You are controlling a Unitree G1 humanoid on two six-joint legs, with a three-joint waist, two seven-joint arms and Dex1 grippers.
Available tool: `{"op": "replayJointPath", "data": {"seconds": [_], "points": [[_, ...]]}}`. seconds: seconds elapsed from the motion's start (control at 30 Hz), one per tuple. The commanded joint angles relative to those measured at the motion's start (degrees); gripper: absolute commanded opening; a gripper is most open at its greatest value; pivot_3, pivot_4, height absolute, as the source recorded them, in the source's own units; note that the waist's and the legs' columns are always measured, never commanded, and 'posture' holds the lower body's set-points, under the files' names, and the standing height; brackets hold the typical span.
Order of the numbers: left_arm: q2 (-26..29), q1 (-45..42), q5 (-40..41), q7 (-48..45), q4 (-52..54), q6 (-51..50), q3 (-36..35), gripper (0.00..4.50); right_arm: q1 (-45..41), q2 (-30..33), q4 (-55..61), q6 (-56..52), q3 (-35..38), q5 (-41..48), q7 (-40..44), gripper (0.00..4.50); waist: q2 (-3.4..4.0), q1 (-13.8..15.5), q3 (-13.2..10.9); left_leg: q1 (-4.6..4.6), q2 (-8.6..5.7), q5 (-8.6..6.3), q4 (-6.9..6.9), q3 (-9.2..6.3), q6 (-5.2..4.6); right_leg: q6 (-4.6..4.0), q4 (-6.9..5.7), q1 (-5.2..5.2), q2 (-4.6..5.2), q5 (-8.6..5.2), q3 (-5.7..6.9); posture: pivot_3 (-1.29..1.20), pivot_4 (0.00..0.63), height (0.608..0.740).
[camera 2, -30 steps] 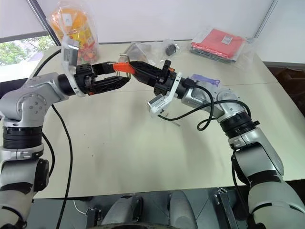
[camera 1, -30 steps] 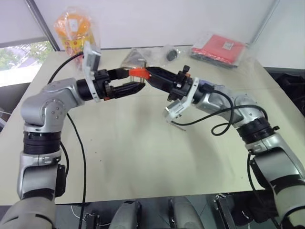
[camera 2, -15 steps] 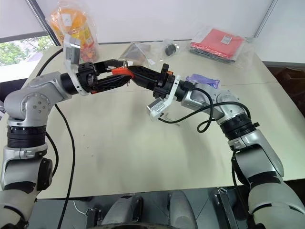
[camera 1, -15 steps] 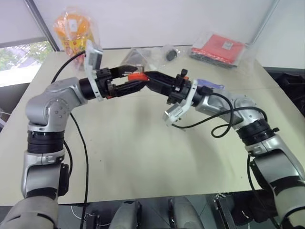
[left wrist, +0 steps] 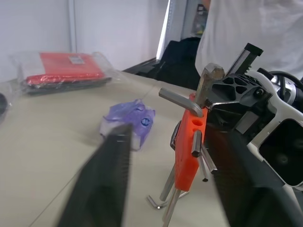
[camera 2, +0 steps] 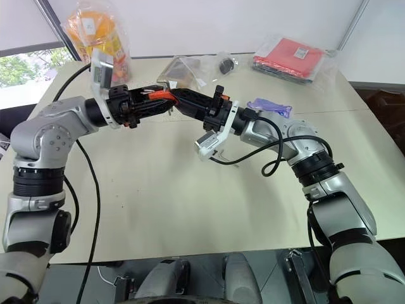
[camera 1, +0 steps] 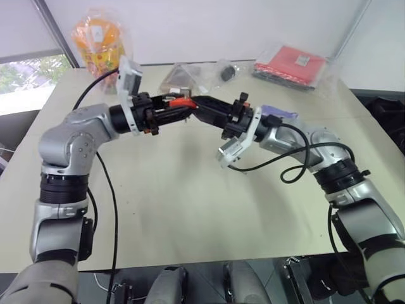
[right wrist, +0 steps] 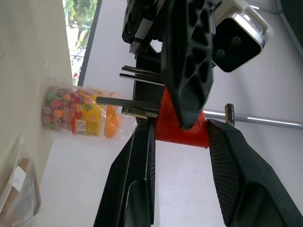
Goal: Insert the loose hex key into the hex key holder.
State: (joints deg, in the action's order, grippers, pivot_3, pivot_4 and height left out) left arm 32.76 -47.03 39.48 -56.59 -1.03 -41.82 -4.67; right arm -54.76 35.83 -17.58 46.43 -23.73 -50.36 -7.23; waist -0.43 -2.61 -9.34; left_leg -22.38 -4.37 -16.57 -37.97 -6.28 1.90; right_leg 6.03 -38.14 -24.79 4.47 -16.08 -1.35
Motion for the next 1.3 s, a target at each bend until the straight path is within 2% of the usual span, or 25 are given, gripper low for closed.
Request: {"op": "replayJointPath", "data": {"seconds": [0.03, 0.07, 0.1, 0.6, 0.93, 1.0, 1.1, 1.23, 1.3], "points": [[-0.4, -0.7, 0.0, 0.0, 1.1, 0.9, -0.3, 0.63, -0.5, -0.2, 2.4, -0.2, 2.4, 1.5, 0.0, 1.01, 0.00, 0.0, 0.0, 0.00, 0.00, 0.00, -0.01, 0.00, 0.00, 0.00, 0.00, 0.00, 0.00, 0.00, 0.00, 0.00, 0.150, 0.740], [-0.6, -0.8, -0.1, 0.0, 1.0, 0.9, -0.3, 0.10, -0.5, -0.2, 2.4, -0.2, 2.4, 1.5, 0.1, 1.01, 0.00, 0.0, 0.0, 0.00, 0.00, 0.00, -0.01, 0.00, 0.00, 0.00, 0.00, 0.01, 0.00, 0.00, 0.00, 0.00, 0.150, 0.740], [-0.6, -0.8, -0.2, 0.0, 1.0, 1.0, -0.3, 0.04, -0.5, -0.2, 2.4, -0.2, 2.4, 1.5, 0.2, 1.01, 0.00, 0.0, 0.0, 0.00, 0.00, 0.00, -0.01, 0.00, 0.00, 0.00, 0.00, 0.01, 0.00, 0.00, 0.00, 0.00, 0.150, 0.740], [-0.9, -0.2, -0.6, 0.3, 1.7, 1.4, 0.0, 0.04, 0.3, 0.0, 2.3, -0.1, 2.6, 2.3, 1.6, 1.01, 0.00, 0.0, 0.0, 0.00, 0.00, 0.00, -0.01, 0.00, 0.00, 0.00, -0.01, 0.00, 0.00, 0.00, 0.00, 0.00, 0.150, 0.740], [0.3, 1.1, -1.4, 0.4, 2.2, 2.5, -0.7, 0.04, 8.5, 4.8, 4.7, 0.2, 6.1, 6.8, 4.8, 1.01, -0.01, 0.0, 0.0, 0.00, -0.01, 0.00, -0.04, 0.00, 0.00, 0.00, -0.02, 0.02, 0.01, 0.00, 0.00, 0.00, 0.150, 0.740], [0.6, 1.6, -1.2, 0.7, 2.6, 2.4, -1.0, 0.04, 10.7, 5.9, 5.3, -0.1, 7.2, 9.9, 7.0, 1.01, -0.01, 0.0, 0.0, 0.00, -0.01, 0.00, -0.04, 0.00, 0.00, 0.00, -0.02, 0.02, 0.01, 0.00, 0.00, 0.00, 0.150, 0.740], [0.8, 2.6, -1.4, 1.2, 3.2, 2.9, -1.3, 0.04, 14.4, 5.8, 5.9, -6.7, 9.1, 22.9, 17.4, 1.01, -0.01, 0.0, 0.0, 0.00, 0.00, 0.00, -0.04, 0.00, 0.00, 0.00, -0.01, 0.04, 0.02, 0.00, 0.00, 0.00, 0.150, 0.740], [1.1, 3.9, -2.0, 1.6, 4.4, 4.3, -1.3, 0.04, 17.3, 3.4, 9.9, -30.2, 13.0, 41.8, 34.9, 1.01, -0.01, 0.0, 0.0, 0.02, 0.02, 0.00, -0.08, 0.00, -0.01, 0.00, 0.01, 0.12, 0.05, 0.00, -0.01, 0.00, 0.150, 0.740], [1.1, 4.4, -2.1, 2.0, 5.1, 4.7, -1.2, 0.04, 17.5, 2.6, 13.1, -42.6, 14.7, 48.2, 40.9, 1.01, -0.01, 0.1, 0.0, 0.02, 0.03, 0.00, -0.10, -0.03, -0.02, 0.00, 0.00, 0.13, 0.06, 0.00, -0.01, 0.00, 0.150, 0.740]]}}
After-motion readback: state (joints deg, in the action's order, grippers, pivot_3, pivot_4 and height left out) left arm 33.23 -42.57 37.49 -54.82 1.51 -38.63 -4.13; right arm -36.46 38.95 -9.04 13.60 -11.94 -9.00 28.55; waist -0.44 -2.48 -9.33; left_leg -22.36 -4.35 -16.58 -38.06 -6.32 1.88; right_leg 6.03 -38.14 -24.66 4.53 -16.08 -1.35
